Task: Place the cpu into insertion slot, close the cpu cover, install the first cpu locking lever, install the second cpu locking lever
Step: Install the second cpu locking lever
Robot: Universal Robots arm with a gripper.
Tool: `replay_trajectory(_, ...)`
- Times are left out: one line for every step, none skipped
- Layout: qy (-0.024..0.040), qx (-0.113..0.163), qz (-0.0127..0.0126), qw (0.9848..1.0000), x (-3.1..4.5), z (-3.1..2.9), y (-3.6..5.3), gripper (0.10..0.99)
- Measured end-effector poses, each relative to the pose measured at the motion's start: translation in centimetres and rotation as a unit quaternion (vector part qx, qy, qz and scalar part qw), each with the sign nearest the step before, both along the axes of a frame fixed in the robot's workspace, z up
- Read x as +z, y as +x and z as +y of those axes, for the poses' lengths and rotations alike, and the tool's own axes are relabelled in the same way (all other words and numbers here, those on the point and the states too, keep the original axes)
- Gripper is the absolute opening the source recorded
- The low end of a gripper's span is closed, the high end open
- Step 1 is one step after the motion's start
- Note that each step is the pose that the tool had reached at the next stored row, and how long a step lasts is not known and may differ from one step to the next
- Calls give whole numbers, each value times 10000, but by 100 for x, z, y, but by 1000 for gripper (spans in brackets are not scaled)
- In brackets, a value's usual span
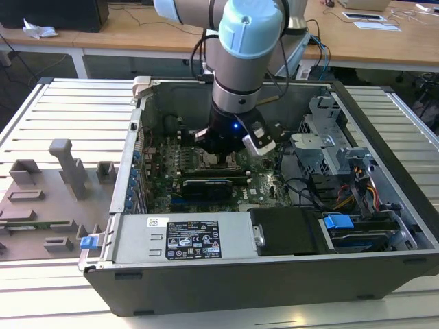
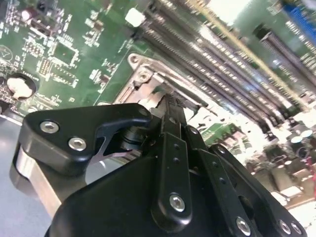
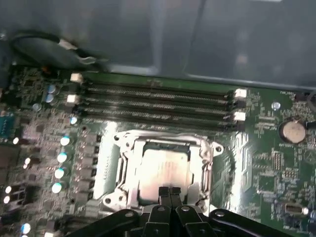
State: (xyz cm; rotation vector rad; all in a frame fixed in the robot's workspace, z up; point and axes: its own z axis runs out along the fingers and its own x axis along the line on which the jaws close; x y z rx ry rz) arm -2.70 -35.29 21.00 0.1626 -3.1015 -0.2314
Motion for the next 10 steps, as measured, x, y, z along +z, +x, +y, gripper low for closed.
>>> replay_trajectory(-133,-1,0,9999,0,76,4,106)
replay_trajectory(-261,-1,0,9997,1,135,5,106)
replay_trajectory(-337,-1,0,9994,0,165,5,106)
replay_trajectory(-424,0,0,9991,7,195,5,106)
replay_trajectory(-511,0,1,9987,21,217,5,106)
replay_trajectory(-575,-1,0,9983,46,230,5,106)
replay_trajectory(-620,-1,1,9981,109,234,4,106)
replay_trajectory(-633,0,0,9980,165,234,5,106)
replay_trajectory(-638,0,1,9980,207,235,5,106)
replay_trajectory(-642,0,1,9979,268,234,5,106)
